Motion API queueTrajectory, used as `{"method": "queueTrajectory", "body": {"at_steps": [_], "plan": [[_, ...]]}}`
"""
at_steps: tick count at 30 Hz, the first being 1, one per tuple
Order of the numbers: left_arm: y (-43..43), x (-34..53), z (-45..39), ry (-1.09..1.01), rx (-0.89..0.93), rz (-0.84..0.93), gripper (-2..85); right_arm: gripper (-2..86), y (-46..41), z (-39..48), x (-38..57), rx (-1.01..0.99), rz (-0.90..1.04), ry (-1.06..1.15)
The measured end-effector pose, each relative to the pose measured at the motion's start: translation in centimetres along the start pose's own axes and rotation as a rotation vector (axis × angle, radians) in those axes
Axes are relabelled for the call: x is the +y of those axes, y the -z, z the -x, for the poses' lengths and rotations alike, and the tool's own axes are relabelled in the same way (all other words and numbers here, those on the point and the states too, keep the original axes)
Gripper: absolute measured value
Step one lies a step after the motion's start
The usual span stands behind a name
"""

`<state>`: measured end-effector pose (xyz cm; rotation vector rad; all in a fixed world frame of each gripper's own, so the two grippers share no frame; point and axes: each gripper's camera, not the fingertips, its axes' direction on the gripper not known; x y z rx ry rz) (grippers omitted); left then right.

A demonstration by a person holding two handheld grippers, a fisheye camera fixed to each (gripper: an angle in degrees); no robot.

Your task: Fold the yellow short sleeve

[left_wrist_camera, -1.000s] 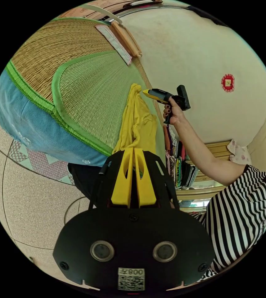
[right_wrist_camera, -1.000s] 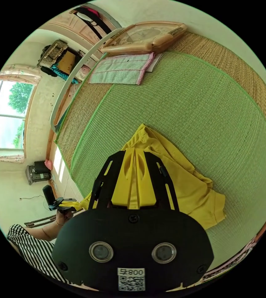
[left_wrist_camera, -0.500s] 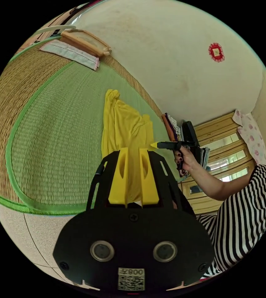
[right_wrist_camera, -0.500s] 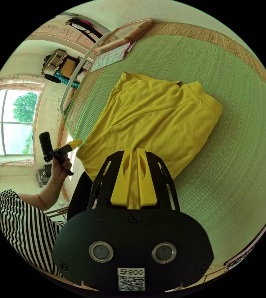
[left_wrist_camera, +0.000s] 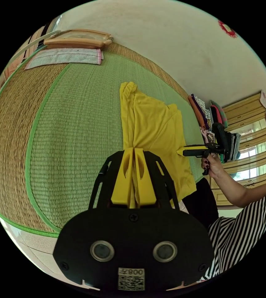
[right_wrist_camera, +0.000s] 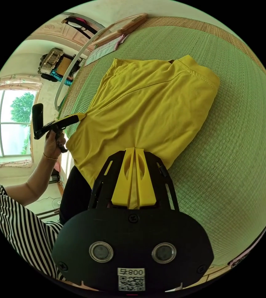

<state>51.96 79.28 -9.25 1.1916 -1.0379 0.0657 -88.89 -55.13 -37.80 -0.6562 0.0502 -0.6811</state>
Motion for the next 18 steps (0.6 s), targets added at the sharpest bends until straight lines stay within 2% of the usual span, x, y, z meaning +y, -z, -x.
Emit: {"method": "queueTrajectory", "body": {"at_steps": [5,11,18], "plan": [[-0.2,-2.4,0.6,0.055,0.051,-0.013,0.8,0.1,-0.9,-1.7,1.8,-0.043,-0.016,-0.006],[1.7,-7.1,-1.0,0.028,0.081,-0.134,3.8,0.1,-1.5,-2.7,3.4,-0.053,-0.029,0.002],[-2.6,-19.2,-3.4,-0.068,0.013,-0.015,6.3,0.1,-3.1,-3.6,4.6,-0.042,-0.018,0.018]]}}
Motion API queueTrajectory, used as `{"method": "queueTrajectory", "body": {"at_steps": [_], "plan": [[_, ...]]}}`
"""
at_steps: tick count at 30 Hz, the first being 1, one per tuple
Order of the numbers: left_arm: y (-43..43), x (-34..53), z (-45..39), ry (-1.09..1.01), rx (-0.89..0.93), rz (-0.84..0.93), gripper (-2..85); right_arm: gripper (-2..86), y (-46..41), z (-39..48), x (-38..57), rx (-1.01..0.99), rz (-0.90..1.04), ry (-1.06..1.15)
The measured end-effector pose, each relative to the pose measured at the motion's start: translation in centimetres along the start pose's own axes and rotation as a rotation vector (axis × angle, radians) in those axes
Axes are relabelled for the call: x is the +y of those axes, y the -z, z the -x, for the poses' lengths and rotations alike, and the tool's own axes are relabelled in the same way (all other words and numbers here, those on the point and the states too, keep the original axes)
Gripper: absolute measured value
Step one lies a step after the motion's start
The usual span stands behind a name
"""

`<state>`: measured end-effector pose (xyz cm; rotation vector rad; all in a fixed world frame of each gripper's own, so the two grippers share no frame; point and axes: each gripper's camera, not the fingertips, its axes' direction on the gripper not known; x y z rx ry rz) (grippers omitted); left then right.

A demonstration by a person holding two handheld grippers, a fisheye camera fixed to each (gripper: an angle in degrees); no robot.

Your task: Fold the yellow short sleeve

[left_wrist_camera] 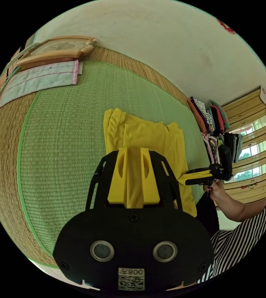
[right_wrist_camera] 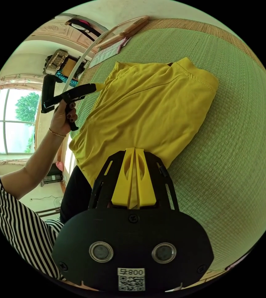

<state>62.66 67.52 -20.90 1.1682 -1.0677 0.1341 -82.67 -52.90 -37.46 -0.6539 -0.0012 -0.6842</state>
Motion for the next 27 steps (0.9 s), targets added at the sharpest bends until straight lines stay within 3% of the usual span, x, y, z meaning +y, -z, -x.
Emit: {"method": "queueTrajectory", "body": {"at_steps": [3,7,13,19,23,27], "plan": [[-1.7,-2.8,0.2,0.007,-0.067,0.072,3.0,0.1,-0.7,-0.5,1.0,-0.008,-0.01,0.003],[-0.2,-4.8,-0.3,-0.034,-0.119,0.042,1.1,0.1,-1.2,-1.2,2.1,-0.031,-0.024,0.011],[0.5,-6.8,1.1,0.009,-0.076,0.044,0.8,0.2,-1.8,-1.9,3.9,-0.065,-0.029,-0.002],[3.9,-7.5,-0.2,-0.023,-0.054,-0.099,1.0,0.2,0.4,-1.2,4.2,-0.037,-0.11,0.034],[2.8,-9.8,-2.0,-0.097,-0.062,-0.037,0.7,0.1,1.1,-1.7,2.1,0.072,-0.142,0.039],[1.0,-11.6,-1.7,-0.118,-0.204,0.075,0.4,0.2,-0.6,-2.9,2.0,0.129,-0.094,0.019]]}}
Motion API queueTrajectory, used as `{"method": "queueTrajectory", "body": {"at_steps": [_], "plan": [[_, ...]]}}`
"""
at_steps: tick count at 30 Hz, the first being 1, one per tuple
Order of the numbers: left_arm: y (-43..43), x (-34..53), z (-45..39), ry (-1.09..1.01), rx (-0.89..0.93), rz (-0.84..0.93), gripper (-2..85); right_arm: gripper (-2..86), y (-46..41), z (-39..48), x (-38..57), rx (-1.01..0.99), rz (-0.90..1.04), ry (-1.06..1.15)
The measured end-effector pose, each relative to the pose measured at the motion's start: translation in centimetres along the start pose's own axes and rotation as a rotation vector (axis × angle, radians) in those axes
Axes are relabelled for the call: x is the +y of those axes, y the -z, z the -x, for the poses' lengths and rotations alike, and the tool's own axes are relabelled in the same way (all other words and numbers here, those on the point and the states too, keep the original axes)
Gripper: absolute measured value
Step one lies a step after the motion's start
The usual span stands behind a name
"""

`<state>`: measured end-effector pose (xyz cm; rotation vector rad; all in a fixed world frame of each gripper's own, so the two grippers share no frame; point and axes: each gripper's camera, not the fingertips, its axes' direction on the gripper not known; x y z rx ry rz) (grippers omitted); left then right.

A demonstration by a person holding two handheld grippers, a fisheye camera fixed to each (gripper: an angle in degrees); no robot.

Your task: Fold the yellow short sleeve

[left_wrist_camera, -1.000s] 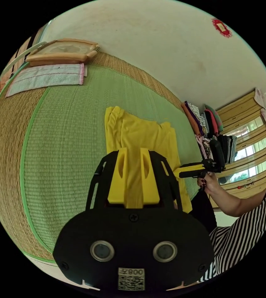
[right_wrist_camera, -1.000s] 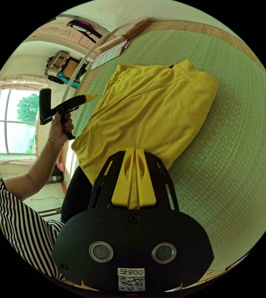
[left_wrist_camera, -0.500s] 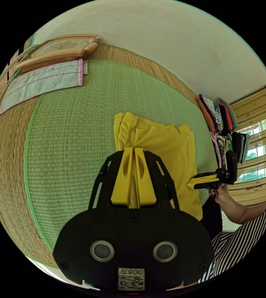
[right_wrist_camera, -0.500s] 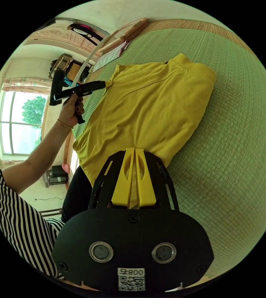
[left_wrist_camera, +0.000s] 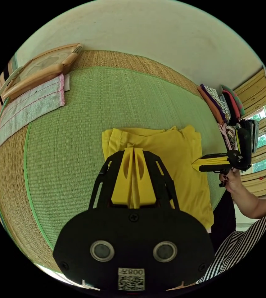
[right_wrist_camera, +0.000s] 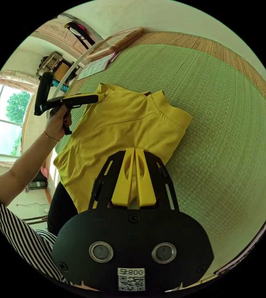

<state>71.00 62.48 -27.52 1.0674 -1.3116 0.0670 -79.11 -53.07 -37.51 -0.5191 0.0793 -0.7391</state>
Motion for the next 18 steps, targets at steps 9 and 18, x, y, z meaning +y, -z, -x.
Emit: {"method": "queueTrajectory", "body": {"at_steps": [9,18], "plan": [[4.6,1.5,1.5,0.023,0.006,-0.101,0.3,0.1,1.9,-0.1,1.9,-0.014,-0.087,-0.018],[6.0,4.4,2.5,0.023,0.051,-0.042,0.3,0.1,3.5,-4.4,1.5,0.021,-0.118,-0.129]]}}
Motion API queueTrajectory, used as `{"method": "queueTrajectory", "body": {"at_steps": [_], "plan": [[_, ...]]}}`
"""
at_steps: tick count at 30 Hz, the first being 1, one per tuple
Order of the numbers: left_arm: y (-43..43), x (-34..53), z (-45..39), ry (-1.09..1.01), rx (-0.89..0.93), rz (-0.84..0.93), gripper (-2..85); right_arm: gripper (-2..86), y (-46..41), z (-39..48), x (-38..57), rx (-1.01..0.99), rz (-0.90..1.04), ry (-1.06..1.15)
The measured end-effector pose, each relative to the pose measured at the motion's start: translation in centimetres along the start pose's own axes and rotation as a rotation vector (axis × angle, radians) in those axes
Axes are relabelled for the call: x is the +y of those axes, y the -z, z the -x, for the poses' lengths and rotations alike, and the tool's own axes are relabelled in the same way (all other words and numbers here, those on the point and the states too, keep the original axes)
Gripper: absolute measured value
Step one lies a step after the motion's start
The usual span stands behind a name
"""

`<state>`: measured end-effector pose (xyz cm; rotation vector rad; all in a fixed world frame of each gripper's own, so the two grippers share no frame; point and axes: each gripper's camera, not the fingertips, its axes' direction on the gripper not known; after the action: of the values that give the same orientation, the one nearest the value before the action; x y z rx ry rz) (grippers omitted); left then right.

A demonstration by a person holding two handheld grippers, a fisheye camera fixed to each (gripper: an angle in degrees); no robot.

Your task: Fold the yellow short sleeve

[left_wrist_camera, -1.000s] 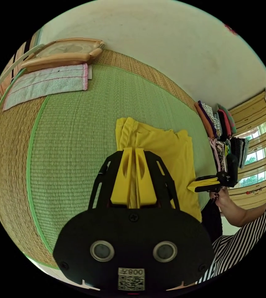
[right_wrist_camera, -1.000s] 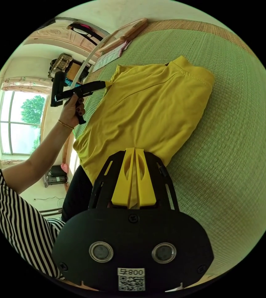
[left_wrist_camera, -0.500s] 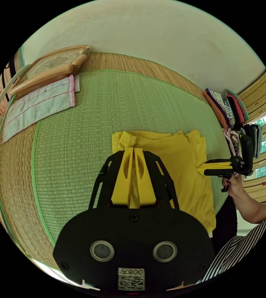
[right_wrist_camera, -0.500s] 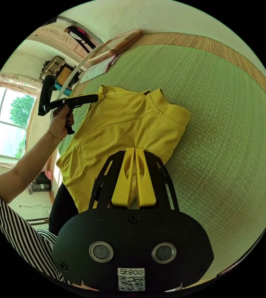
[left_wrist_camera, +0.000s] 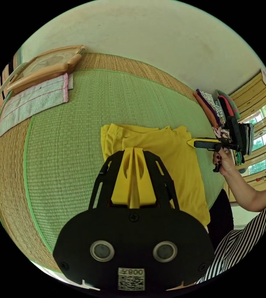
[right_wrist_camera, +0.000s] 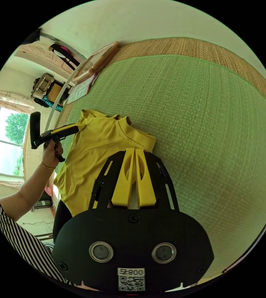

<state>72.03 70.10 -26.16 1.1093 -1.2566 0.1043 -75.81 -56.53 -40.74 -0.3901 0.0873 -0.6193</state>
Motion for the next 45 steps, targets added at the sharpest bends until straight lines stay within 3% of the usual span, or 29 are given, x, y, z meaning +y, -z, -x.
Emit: {"method": "queueTrajectory", "body": {"at_steps": [4,8,11,13,18,22,24,27,30,35,39,45], "plan": [[4.0,4.4,-1.7,-0.082,0.077,-0.038,0.3,0.2,1.7,2.3,3.1,-0.104,-0.012,0.068],[5.9,10.7,-3.0,-0.1,0.129,0.008,0.3,0.1,0.1,7.4,9.5,-0.196,0.135,0.186],[6.1,15.5,-1.9,-0.023,0.039,0.087,0.3,0.1,-2.4,9.6,13.5,-0.24,0.265,0.21],[7.6,17.9,0.1,0.081,0.143,0.032,0.3,0.1,-3.5,9.8,14.9,-0.203,0.306,0.197],[13.3,21.2,-0.9,0.054,0.1,-0.059,0.3,0.2,0.6,11.9,16.6,-0.231,0.202,0.21],[14.9,25.8,-0.7,0.086,0.106,-0.027,0.2,0.1,-0.8,13.3,19.0,-0.226,0.284,0.23],[14.3,27.8,0.2,0.128,0.017,0.044,0.2,0.1,-2.6,13.6,20.7,-0.165,0.327,0.234],[15.4,30.4,1.8,0.192,0.089,0.014,0.2,0.1,-1.9,13.3,21.5,-0.191,0.298,0.181],[17.9,32.1,1.3,0.217,-0.005,-0.017,0.2,0.1,-1.5,13.5,22.0,-0.181,0.29,0.181],[19.5,34.5,-1.7,0.11,0.205,-0.06,0.3,0.2,-1.5,14.2,22.4,-0.175,0.29,0.166],[18.3,36.3,-3.3,0.074,-0.045,0.129,0.4,0.1,-1.0,14.2,23.2,-0.191,0.277,0.152],[22.5,39.8,-2.2,0.175,-0.005,0.03,1.8,0.1,-0.7,14.8,24.2,-0.185,0.264,0.145]]}}
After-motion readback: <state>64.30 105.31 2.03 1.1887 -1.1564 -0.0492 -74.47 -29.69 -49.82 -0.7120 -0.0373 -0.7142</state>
